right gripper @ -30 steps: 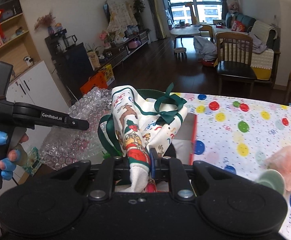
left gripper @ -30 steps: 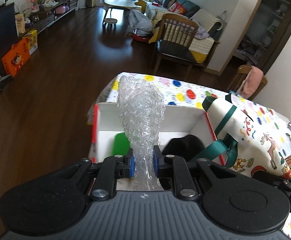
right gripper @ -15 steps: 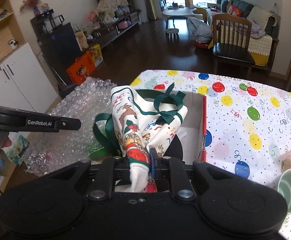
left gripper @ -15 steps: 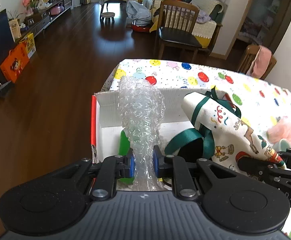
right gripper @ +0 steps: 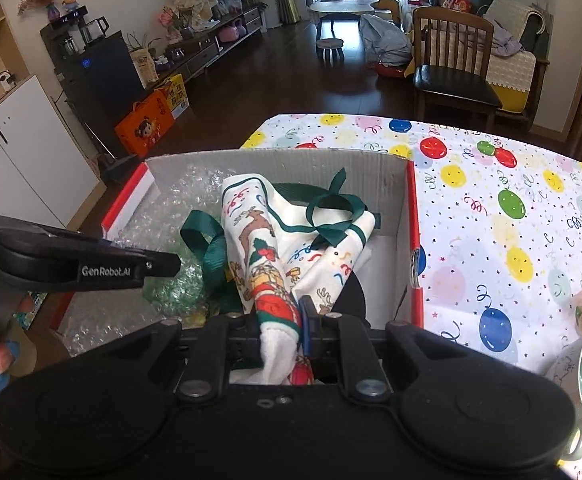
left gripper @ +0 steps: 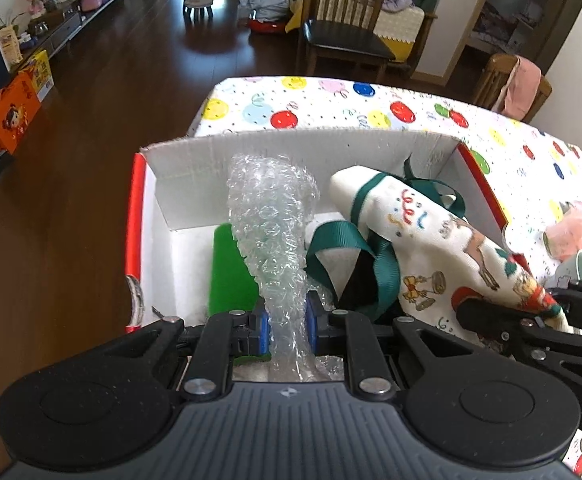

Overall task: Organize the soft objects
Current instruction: 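Lower the bubble wrap with the left tool while the right tool lowers the bag into the box, open both, then withdraw both tools from the shoebox back over the table, then grasp the pink mesh puff with the left tool while the right tool grasps the panda packet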

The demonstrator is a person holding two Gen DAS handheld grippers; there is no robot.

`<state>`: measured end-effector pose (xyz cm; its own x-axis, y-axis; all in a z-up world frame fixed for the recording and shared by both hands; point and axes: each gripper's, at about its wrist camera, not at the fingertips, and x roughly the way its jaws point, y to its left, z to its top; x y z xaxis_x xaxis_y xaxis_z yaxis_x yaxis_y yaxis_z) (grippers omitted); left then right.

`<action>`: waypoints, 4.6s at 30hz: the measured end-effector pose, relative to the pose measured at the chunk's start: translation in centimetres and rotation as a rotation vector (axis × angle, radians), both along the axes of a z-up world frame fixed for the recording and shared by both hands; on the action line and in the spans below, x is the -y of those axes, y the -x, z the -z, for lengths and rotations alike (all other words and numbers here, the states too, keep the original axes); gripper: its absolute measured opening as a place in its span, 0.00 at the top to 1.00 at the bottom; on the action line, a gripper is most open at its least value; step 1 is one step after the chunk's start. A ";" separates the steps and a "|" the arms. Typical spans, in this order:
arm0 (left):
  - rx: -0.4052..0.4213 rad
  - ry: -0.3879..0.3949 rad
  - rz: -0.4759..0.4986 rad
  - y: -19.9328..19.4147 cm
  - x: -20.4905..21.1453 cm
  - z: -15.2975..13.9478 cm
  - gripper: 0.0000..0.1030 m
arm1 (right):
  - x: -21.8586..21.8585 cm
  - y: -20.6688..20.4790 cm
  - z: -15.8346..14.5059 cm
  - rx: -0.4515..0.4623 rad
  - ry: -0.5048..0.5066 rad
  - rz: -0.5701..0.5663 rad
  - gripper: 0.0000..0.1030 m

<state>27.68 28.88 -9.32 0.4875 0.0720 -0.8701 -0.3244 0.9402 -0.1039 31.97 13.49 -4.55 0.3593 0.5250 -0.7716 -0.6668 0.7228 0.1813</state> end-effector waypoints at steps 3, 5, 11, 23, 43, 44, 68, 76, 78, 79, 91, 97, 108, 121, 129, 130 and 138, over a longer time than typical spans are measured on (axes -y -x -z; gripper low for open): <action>-0.015 0.013 0.005 -0.2 -0.2 0.5 0.83 | -0.4 -0.1 0.4 0.011 0.021 -0.006 0.86; -0.015 0.012 0.010 -0.2 -0.2 0.5 0.83 | -0.7 -0.2 0.8 0.017 0.035 -0.008 0.86; -0.018 0.019 0.016 0.4 -0.2 0.2 0.83 | -1.1 -0.5 1.6 0.016 0.056 -0.009 0.86; 0.029 0.039 0.007 1.8 -0.9 -1.3 0.27 | -0.9 -0.7 1.3 0.003 0.041 -0.039 0.77; 0.172 0.010 0.094 5.4 2.3 -8.9 0.21 | 5.1 3.8 -5.8 0.084 -0.123 -0.116 0.27; 0.177 0.010 0.105 5.5 2.8 -9.1 0.21 | 5.6 4.0 -6.2 0.085 -0.128 -0.111 0.27; 0.206 0.077 0.380 -0.4 18.9 -9.2 0.21 | 22.7 2.4 -7.8 0.093 -0.170 0.111 0.03; 0.189 0.093 0.450 -3.8 25.6 -7.8 0.18 | 29.1 -0.8 -7.0 0.081 -0.136 0.230 0.01; 0.186 0.097 0.459 -4.7 27.0 -7.4 0.18 | 30.3 -2.0 -6.9 0.077 -0.132 0.259 0.01; 0.187 0.099 0.464 -5.2 27.7 -7.3 0.18 | 31.0 -2.7 -6.8 0.075 -0.131 0.272 0.01; 0.169 0.120 0.501 -11.1 34.7 -5.4 0.17 | 34.7 -12.0 -4.5 0.016 -0.135 0.369 0.01; 0.136 0.100 0.500 -14.0 37.0 -4.1 0.17 | 34.8 -16.9 -2.2 -0.049 -0.128 0.392 0.01; 0.046 0.038 0.510 -19.0 39.5 -0.8 0.17 | 33.1 -24.4 3.4 -0.118 -0.056 0.450 0.01; -0.095 0.006 0.562 -23.9 41.3 2.7 0.17 | 32.0 -29.2 9.1 -0.228 0.029 0.458 0.04; -0.157 0.011 0.548 -25.5 41.4 4.6 0.17 | 31.3 -29.4 10.8 -0.230 0.063 0.447 0.08; -0.162 0.009 0.548 -25.6 41.4 4.8 0.17 | 31.2 -29.4 10.9 -0.227 0.067 0.445 0.08; -0.172 0.014 0.530 -26.1 41.0 5.5 0.31 | 30.8 -29.5 12.0 -0.224 0.095 0.439 0.20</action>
